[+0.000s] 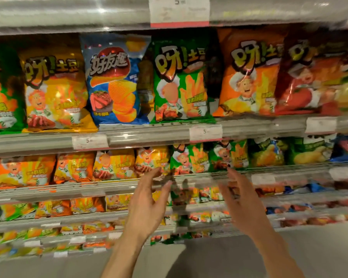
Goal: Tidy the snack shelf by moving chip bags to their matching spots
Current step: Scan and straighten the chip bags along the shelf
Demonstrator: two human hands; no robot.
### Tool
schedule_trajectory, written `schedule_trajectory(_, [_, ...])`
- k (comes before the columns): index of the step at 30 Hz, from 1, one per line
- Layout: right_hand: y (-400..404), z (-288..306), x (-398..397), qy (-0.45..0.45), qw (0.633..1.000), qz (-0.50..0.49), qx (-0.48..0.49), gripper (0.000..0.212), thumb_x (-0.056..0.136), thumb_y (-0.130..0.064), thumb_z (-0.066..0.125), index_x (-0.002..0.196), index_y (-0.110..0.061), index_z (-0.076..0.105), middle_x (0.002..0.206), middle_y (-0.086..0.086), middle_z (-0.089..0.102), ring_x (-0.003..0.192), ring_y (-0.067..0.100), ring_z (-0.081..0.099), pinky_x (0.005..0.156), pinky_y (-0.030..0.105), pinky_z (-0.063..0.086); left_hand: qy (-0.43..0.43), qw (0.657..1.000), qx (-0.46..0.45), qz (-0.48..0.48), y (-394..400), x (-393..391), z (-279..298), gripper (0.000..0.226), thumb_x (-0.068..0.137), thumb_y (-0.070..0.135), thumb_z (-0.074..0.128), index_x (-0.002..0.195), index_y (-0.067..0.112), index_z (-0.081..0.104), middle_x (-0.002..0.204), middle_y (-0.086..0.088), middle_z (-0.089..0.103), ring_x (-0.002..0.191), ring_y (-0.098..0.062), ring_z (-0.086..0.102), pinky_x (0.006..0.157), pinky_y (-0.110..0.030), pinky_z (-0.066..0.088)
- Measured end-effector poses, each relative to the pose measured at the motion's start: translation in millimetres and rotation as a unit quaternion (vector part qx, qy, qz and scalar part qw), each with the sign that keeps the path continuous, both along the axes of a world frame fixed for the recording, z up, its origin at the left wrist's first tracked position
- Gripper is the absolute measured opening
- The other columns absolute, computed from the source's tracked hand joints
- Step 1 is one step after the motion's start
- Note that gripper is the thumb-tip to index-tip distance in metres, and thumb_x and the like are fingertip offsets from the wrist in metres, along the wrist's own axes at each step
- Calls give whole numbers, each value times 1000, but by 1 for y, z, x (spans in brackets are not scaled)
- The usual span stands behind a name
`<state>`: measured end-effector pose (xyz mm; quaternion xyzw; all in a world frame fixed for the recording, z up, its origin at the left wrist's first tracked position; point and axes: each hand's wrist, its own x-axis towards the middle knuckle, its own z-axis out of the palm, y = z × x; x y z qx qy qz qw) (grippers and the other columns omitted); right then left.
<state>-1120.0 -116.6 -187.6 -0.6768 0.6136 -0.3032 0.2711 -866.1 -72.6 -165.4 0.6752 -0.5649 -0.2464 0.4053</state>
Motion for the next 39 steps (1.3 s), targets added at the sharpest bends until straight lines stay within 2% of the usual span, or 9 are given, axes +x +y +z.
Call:
schedule_trajectory(3, [-12, 2, -41, -13, 1000, 14, -13, 74, 91, -79, 38, 154, -41, 33, 150, -6, 47, 126, 12, 55, 102, 44, 53, -6, 1000, 6, 20, -12, -35, 2, 61, 89, 78, 45, 141, 46, 46, 143, 18, 56, 125, -7, 60, 103, -43, 54])
schedule_trajectory(6, [-24, 18, -64, -16, 999, 12, -26, 67, 93, -64, 45, 152, -31, 41, 149, -2, 50, 120, 10, 55, 99, 38, 51, 12, 999, 5, 30, -25, -62, 18, 34, 97, 60, 54, 127, 42, 53, 118, 28, 62, 102, 19, 59, 82, -9, 51])
schedule_trajectory(8, [-32, 28, -72, 4, 999, 4, -51, 68, 93, -59, 45, 151, -24, 42, 148, 3, 51, 126, 21, 55, 102, 42, 50, 59, 998, 1, 37, -37, -75, 31, 23, 99, 50, 56, 120, 40, 55, 106, 30, 62, 92, 26, 57, 71, -3, 47])
schedule_trajectory(13, [-56, 51, -71, 86, 978, 11, -189, 53, 103, -46, 49, 144, -12, 51, 137, 11, 57, 127, 27, 54, 102, 34, 42, 276, 957, 22, 85, -70, -91, 48, 35, 100, 41, 62, 111, 9, 71, 88, 4, 75, 77, 0, 69, 75, -22, 58])
schedule_trajectory(16, [-69, 67, -54, 107, 961, 21, -254, 49, 99, -36, 58, 141, -11, 58, 134, 12, 60, 127, 26, 54, 109, 34, 41, 369, 926, 44, 61, -84, -91, 55, 35, 98, 46, 62, 106, 15, 77, 99, -3, 81, 90, -21, 73, 88, -39, 60])
schedule_trajectory(19, [-81, 70, -30, 138, 924, 75, -349, 42, 100, -28, 58, 138, -9, 62, 132, 14, 58, 118, 30, 58, 99, 47, 53, 449, 891, 34, 55, -94, -91, 60, 34, 98, 43, 64, 105, 13, 78, 105, -9, 80, 87, -20, 70, 72, -26, 59])
schedule_trajectory(24, [-97, 60, -11, 231, 887, 78, -393, 43, 97, -27, 52, 136, -11, 64, 141, 19, 57, 119, 40, 57, 92, 54, 52, 464, 884, 44, 44, -100, -87, 59, 35, 98, 42, 64, 109, 12, 78, 96, -5, 82, 85, -17, 70, 61, -20, 54])
schedule_trajectory(34, [-111, 116, 5, 165, 879, 135, -427, 36, 102, -18, 54, 134, -8, 63, 129, 13, 59, 114, 26, 58, 97, 42, 54, 445, 894, 41, 23, -101, -83, 57, 39, 98, 46, 61, 111, 13, 78, 97, -1, 82, 71, -10, 66, 57, -18, 50])
schedule_trajectory(39, [-134, 161, 37, 185, 912, 171, -323, 60, 106, -38, 49, 161, -25, 27, 164, 11, 26, 139, 25, 42, 110, 41, 41, 440, 897, 36, 28, -98, -84, 59, 39, 98, 45, 62, 106, 10, 77, 77, 6, 79, 63, -7, 65, 52, -17, 48])
